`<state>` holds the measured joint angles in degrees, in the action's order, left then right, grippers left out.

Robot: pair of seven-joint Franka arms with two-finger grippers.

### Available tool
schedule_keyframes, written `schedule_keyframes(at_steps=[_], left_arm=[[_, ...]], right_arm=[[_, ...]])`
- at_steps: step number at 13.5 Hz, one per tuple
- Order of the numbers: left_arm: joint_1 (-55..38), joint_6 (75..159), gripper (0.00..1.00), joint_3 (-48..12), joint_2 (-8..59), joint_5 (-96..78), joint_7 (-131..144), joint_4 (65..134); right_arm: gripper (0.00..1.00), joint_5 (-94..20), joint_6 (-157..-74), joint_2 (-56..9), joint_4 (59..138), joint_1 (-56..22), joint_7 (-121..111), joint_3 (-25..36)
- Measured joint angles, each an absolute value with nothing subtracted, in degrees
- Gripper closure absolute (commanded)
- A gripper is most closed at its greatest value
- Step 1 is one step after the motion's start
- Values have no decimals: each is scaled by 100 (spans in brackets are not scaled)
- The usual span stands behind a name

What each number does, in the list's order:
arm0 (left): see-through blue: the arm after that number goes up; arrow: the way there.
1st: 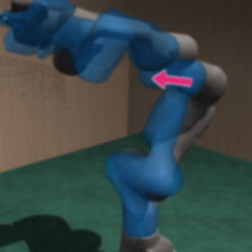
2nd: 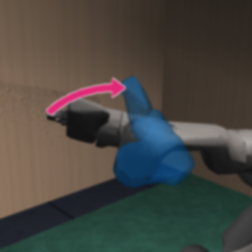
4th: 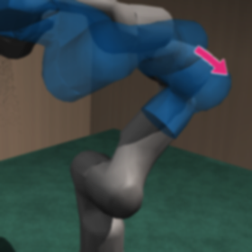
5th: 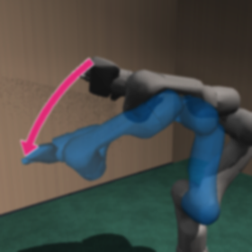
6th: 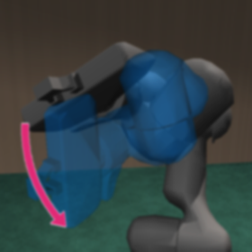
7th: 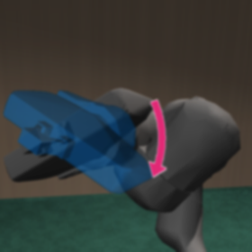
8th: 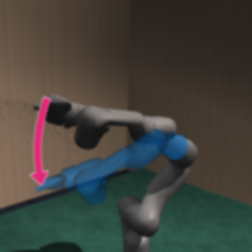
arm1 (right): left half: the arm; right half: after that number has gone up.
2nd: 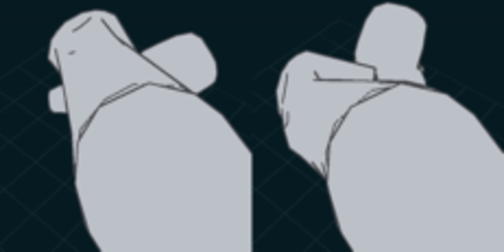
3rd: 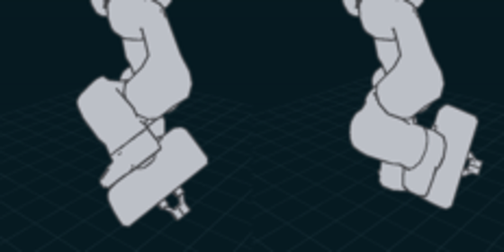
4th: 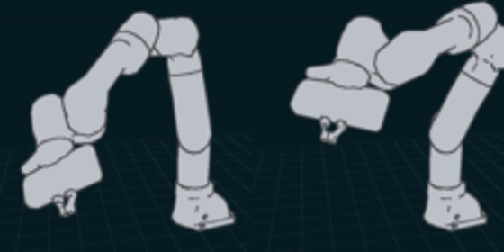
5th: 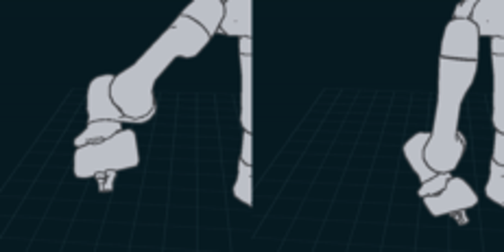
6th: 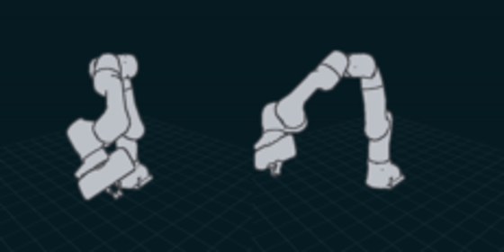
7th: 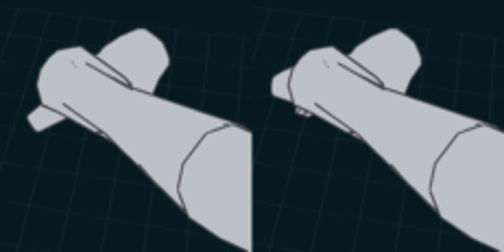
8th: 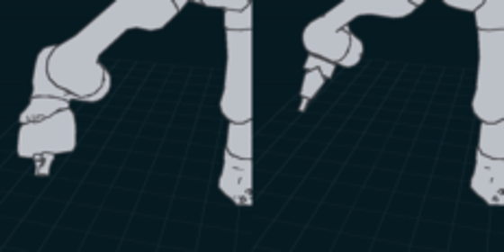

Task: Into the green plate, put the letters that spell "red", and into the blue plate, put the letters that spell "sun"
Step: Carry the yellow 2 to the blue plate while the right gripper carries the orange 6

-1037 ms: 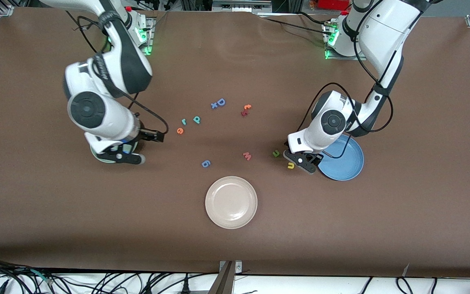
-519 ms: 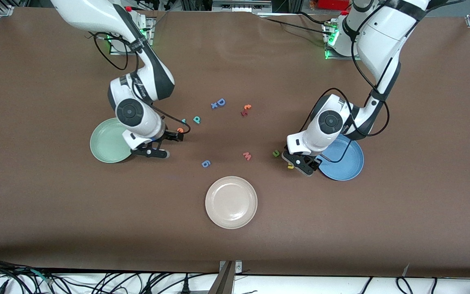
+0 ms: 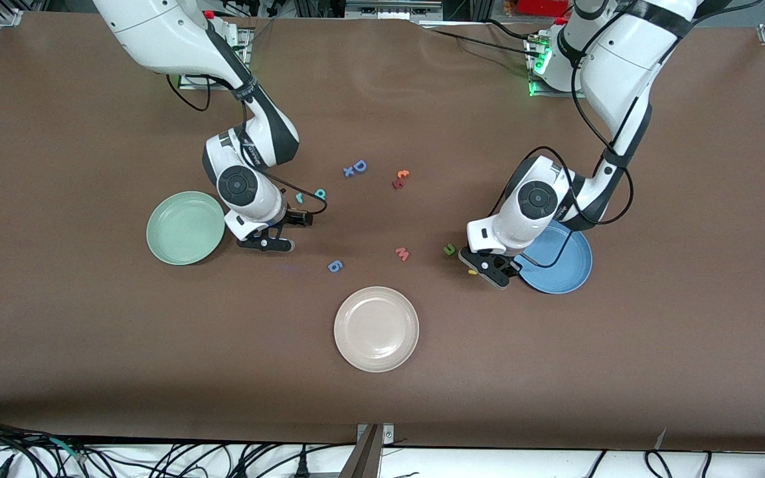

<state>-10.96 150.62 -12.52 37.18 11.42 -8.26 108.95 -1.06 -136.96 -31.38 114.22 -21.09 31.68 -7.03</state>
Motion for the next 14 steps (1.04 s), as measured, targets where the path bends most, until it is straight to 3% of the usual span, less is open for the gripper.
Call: schedule_keyframes(at_steps=[5,10,13,14], left_arm=[[-1055,15062,77,-1255,3719,1456,-827,10867],[-1014,14747,77,-1232,3613,1471,-887,10727],[-1013,14153,76,-1235,3273,1471,-899,10661],[-1001,13874,76,-1228,3126,1471,-899,10656]], right_arm=[[12,-107,-13674,-3168,11440,-2109,3399,-878],[40,-109,-13662,-3166,11465,-2101,3409,-887],[66,-113,-13662,-3134,11463,-2101,3409,-891],[71,-113,-13655,-3124,11464,-2100,3409,-891]])
